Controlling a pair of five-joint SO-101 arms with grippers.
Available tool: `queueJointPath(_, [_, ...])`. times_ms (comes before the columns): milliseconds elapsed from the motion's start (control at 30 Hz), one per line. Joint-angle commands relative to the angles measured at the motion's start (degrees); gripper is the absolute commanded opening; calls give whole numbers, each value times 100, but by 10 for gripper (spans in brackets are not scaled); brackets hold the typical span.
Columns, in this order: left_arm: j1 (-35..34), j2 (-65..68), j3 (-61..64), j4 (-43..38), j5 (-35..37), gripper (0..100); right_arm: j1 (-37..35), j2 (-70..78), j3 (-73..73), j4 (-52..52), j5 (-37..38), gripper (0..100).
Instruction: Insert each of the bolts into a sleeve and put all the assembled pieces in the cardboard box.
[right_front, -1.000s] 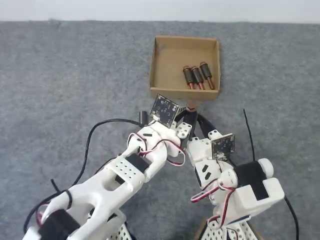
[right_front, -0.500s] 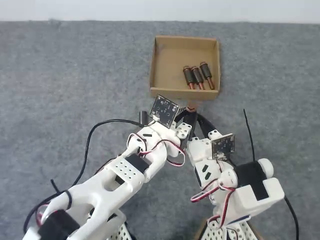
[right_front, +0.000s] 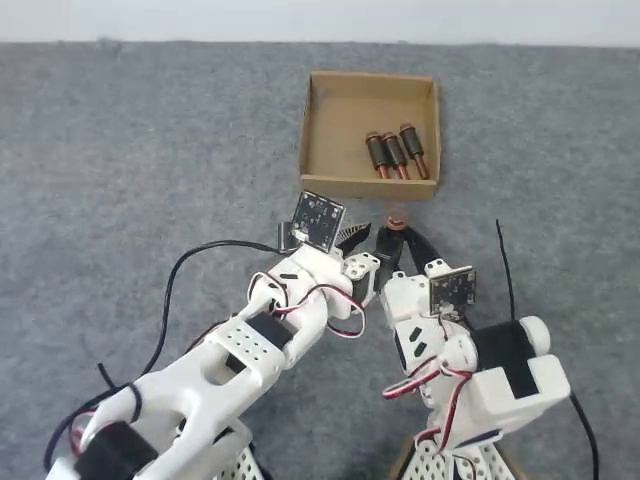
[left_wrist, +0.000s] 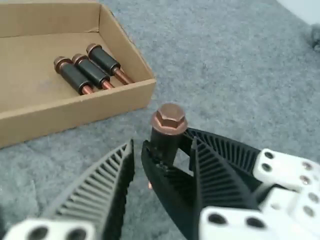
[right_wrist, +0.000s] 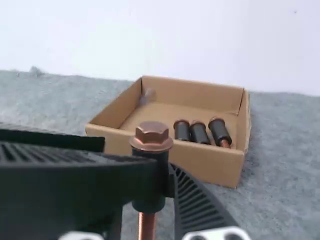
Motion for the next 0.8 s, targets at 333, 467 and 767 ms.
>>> queueJointPath(333, [-123,-404,110,-97,18,174,119,-233,123,-13,-26,7])
queueJointPath(467, [-396,-1125,189,290,18,174,119,-233,123,-13,-26,7])
queueJointPath(767, [-677,-3596,215,2532,44,174,119,-233,123,-13,-26,7])
